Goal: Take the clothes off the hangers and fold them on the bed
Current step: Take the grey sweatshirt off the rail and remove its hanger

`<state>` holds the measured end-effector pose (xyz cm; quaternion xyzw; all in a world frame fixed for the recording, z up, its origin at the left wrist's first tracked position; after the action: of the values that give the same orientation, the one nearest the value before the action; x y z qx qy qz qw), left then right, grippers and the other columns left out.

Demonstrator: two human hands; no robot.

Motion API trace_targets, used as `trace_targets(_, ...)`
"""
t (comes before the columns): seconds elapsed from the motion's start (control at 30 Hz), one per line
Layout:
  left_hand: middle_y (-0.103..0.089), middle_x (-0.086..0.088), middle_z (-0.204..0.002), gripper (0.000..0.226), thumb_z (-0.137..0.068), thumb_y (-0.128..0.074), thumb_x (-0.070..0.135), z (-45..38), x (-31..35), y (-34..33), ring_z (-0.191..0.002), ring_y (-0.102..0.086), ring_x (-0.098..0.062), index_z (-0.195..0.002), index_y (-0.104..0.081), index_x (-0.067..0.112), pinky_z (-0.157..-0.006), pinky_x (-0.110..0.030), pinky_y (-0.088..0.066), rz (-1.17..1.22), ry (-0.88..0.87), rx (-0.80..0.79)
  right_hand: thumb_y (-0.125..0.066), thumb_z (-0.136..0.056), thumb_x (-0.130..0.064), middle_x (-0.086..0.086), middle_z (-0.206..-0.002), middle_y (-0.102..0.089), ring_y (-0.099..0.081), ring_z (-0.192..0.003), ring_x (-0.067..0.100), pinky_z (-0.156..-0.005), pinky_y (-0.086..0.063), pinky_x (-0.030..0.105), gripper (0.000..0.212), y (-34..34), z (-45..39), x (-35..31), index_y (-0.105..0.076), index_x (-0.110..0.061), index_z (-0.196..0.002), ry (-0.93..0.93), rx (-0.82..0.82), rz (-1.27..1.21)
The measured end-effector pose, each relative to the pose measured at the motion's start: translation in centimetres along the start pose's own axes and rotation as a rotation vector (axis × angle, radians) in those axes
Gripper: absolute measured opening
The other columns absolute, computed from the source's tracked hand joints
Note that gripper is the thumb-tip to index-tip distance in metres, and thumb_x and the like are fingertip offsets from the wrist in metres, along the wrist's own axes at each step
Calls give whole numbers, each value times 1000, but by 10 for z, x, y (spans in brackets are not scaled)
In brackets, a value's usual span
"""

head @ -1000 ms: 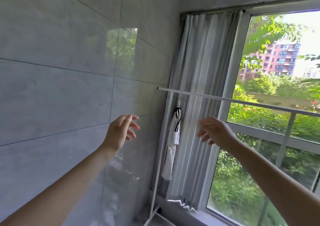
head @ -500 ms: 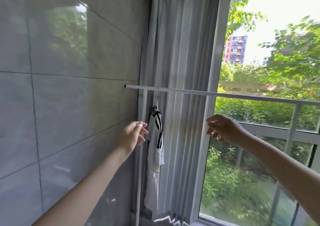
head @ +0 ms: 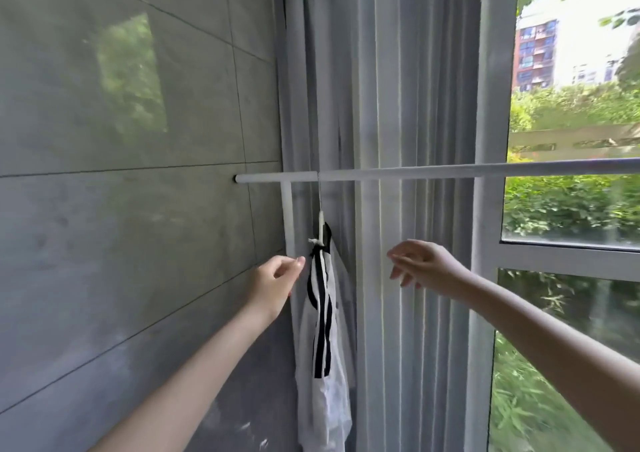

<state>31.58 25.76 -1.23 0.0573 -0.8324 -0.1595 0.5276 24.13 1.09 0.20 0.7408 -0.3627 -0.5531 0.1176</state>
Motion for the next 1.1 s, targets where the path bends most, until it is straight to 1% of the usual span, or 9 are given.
trace_targets(0.1,-59,4,-88,38,-88,-56,47,-39,-8,-29,-71,-52,-10,-96,-62,11,-61,-16,-38,-183,107,-78,-51,-95,-25,1,-83,-71,-65,-66,14,-55,-49,22,11,-10,-53,23,-62,-21,-96,-1,-59,-25)
trace_targets(0.23,-58,5,-93,48,-76,-61,60,-68,-15,-52,-76,-51,-10,-96,-57,17,-59,-22,-37,-494,168,-121,-49,-96,-18,3,-91,-70,-65,-71,15,-55,-49,18,13,-21,-116,29,-60,-18,-103,53,-61,-69)
trace_targets(0.37,-56,2,-92,29,-84,-58,42,-83,-16,-60,-77,-52,-15,-95,-53,16,-61,-27,-41,-744,132,-115,-49,-95,-12,3,-101,-65,-62,-72,10,-53,-45,11,22,-56,-152,29,-58,-16,-114,93,-137,-79)
trace_targets(0.47,-51,-1,-85,14,-89,-49,26,-94,-28,-54,-71,-51,-21,-81,-42,16,-55,-27,-35,-813,115,-87,-50,-94,-16,-1,-109,-64,-63,-85,14,-73,-53,27,28,-76,-171,26,-55,-20,-121,127,-155,-29)
trace_targets(0.6,-57,-5,-98,9,-94,-39,23,-97,-43,-41,-90,-58,-28,-88,-36,17,-62,-30,-37,-918,66,-6,-49,-95,-33,-5,-129,-52,-58,-99,16,-70,-45,29,43,-85,-194,10,-39,-24,-136,239,-31,372)
trace_targets(0.7,-59,-4,-90,19,-97,-36,31,-105,-50,-29,-86,-59,-30,-83,-35,19,-58,-31,-33,-866,6,34,-49,-94,-37,-1,-132,-45,-57,-102,22,-65,-43,29,49,-92,-215,-9,-33,-22,-138,282,19,544)
trace_targets(0.83,-41,5,-63,38,-98,-38,40,-116,-53,-10,-63,-44,-27,-66,-27,23,-53,-32,-27,-821,-52,56,-47,-94,-36,-2,-112,-60,-59,-91,20,-70,-52,34,31,-111,-237,-19,-49,-27,-124,270,-56,552)
trace_targets(1.0,-43,6,-62,33,-98,-40,40,-121,-57,2,-60,-44,-23,-72,-36,18,-51,-31,-27,-779,-88,94,-44,-96,-32,-1,-114,-62,-61,-92,22,-65,-47,31,32,-118,-238,-28,-49,-26,-127,330,-9,544)
trace_targets(1.1,-43,6,-61,37,-97,-40,39,-126,-48,9,-56,-41,-20,-66,-30,22,-50,-30,-27,-758,-125,127,-45,-96,-29,-1,-114,-61,-60,-89,21,-62,-43,29,31,-112,-242,-39,-49,-23,-126,356,38,446)
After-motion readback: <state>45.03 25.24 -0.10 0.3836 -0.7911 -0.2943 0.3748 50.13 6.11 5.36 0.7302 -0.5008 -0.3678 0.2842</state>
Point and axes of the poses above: each hand's wrist, its own z-axis away from the middle knuckle, its own y-axis out of the back of the hand, x = y × z, the point moved 9 cm from there along -z, towards the middle knuckle
